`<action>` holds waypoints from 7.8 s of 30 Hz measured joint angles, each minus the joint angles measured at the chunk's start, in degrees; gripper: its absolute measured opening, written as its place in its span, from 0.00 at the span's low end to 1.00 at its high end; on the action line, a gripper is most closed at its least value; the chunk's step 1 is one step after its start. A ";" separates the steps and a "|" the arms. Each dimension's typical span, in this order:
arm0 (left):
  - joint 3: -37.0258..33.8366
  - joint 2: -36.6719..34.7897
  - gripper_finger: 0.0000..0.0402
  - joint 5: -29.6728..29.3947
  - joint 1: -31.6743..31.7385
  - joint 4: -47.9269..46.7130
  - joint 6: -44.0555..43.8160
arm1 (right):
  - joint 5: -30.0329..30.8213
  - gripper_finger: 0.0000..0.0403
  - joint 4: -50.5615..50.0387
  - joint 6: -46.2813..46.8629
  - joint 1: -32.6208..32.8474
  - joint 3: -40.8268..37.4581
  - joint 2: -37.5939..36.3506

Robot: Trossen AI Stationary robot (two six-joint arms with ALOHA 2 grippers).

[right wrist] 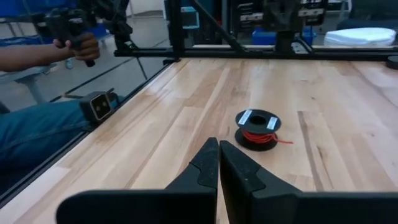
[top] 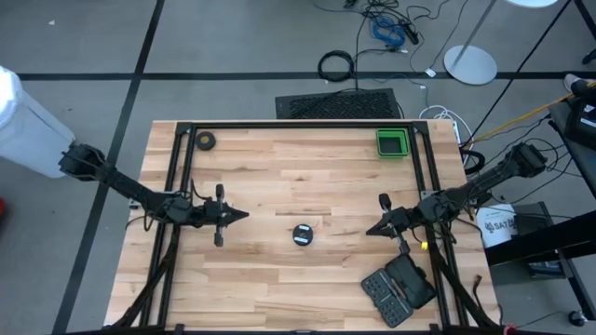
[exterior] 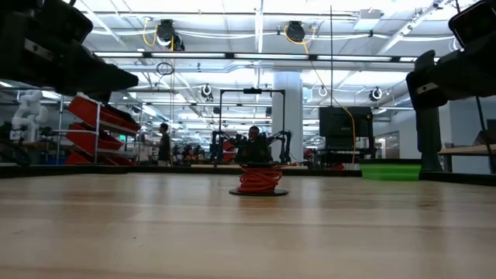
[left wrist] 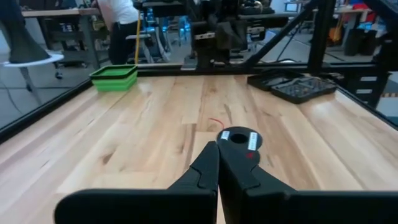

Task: Coil cords
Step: Return to Home Position

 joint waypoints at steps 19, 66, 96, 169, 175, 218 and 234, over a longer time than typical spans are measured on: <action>-0.02 -13.35 0.01 4.81 0.77 -8.40 2.59 | -1.23 0.00 -15.15 0.19 0.00 0.02 -16.81; -0.04 -50.80 0.01 10.13 4.07 -41.42 5.16 | 0.26 0.00 -26.50 -4.25 0.07 1.73 -31.53; -0.07 -50.80 0.01 18.29 17.72 -42.74 3.45 | -2.84 0.00 -25.83 -10.22 -11.45 1.73 -33.40; -0.07 -50.66 0.01 23.91 17.73 -44.05 4.30 | -19.01 0.00 -21.93 -8.57 -30.18 0.07 -32.23; -0.07 -50.66 0.01 23.87 17.73 -43.92 4.04 | -18.99 0.00 -21.93 -8.58 -30.18 0.07 -32.23; -0.09 -50.66 0.01 23.76 17.73 -43.70 3.86 | -19.00 0.00 -21.94 -8.56 -30.18 0.07 -32.23; -0.09 -50.66 0.01 23.74 17.73 -43.63 3.93 | -19.00 0.00 -21.95 -8.56 -30.18 0.07 -32.23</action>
